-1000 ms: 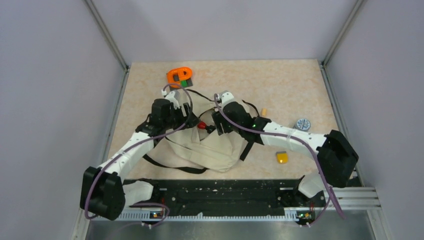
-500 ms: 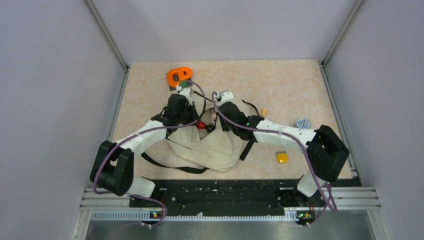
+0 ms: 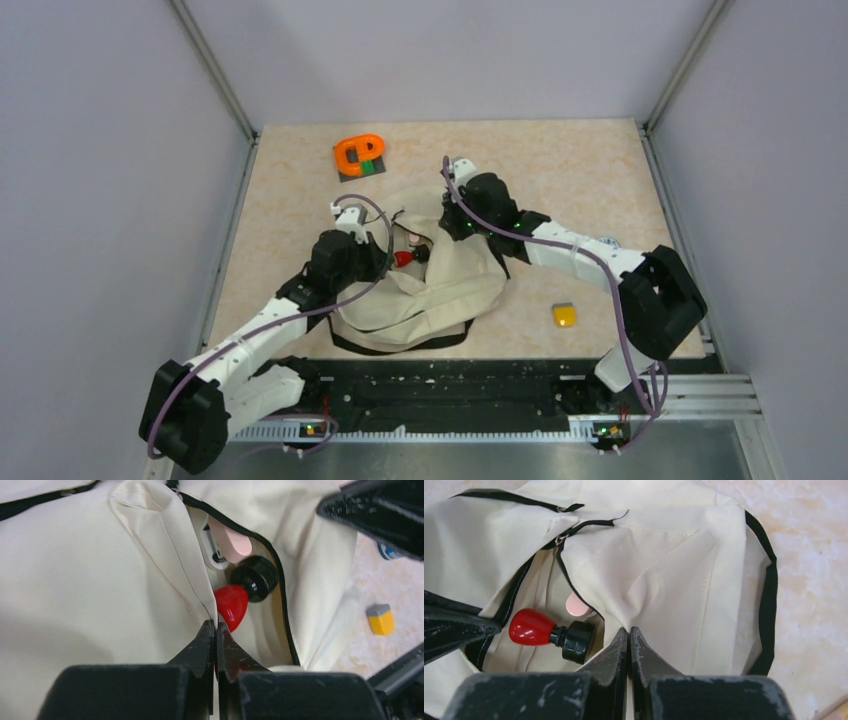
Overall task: Pack the student bag
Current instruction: Adjust the student bag at the center of the board.
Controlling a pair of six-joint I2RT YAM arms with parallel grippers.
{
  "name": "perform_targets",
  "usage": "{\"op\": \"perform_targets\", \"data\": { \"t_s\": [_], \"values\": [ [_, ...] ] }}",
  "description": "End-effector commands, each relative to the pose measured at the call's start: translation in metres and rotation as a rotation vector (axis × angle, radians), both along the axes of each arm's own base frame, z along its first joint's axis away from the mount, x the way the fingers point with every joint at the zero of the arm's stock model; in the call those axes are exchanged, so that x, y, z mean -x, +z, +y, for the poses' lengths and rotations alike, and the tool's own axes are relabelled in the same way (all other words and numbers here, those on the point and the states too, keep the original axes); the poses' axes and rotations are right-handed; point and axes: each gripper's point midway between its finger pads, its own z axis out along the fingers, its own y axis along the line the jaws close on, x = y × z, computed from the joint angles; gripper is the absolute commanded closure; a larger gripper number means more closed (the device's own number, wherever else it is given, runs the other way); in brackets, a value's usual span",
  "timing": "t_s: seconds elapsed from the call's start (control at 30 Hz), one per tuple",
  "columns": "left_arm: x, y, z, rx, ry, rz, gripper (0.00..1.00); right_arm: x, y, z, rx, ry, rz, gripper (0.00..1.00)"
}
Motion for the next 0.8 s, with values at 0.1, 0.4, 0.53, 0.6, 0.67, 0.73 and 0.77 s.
{"op": "perform_targets", "data": {
  "t_s": [0.1, 0.4, 0.53, 0.6, 0.67, 0.73, 0.77],
  "values": [
    [0.02, 0.008, -0.019, 0.18, -0.012, -0.003, 1.0, -0.025, 0.059, 0.016, -0.057, 0.089, -0.19, 0.88],
    [0.019, 0.009, -0.019, 0.205, 0.012, -0.008, 1.0, 0.001, 0.063, 0.011, 0.136, 0.031, -0.333, 0.38],
    [0.019, 0.005, -0.018, 0.213, 0.021, -0.005, 1.0, 0.023, 0.053, 0.019, 0.175, 0.008, -0.334, 0.38],
    [0.02, 0.004, -0.018, 0.214, 0.019, 0.0, 1.0, 0.037, 0.046, 0.027, 0.184, 0.041, -0.335, 0.4],
    [0.02, 0.003, -0.019, 0.215, 0.017, 0.002, 1.0, 0.047, 0.037, 0.031, 0.199, 0.046, -0.317, 0.41],
    [0.02, 0.004, -0.019, 0.215, 0.016, -0.001, 1.0, 0.055, 0.021, 0.026, 0.243, 0.018, -0.26, 0.41],
    [0.02, 0.004, -0.019, 0.215, 0.018, -0.002, 1.0, 0.057, 0.015, 0.023, 0.256, -0.01, -0.24, 0.41]
  ]
}}
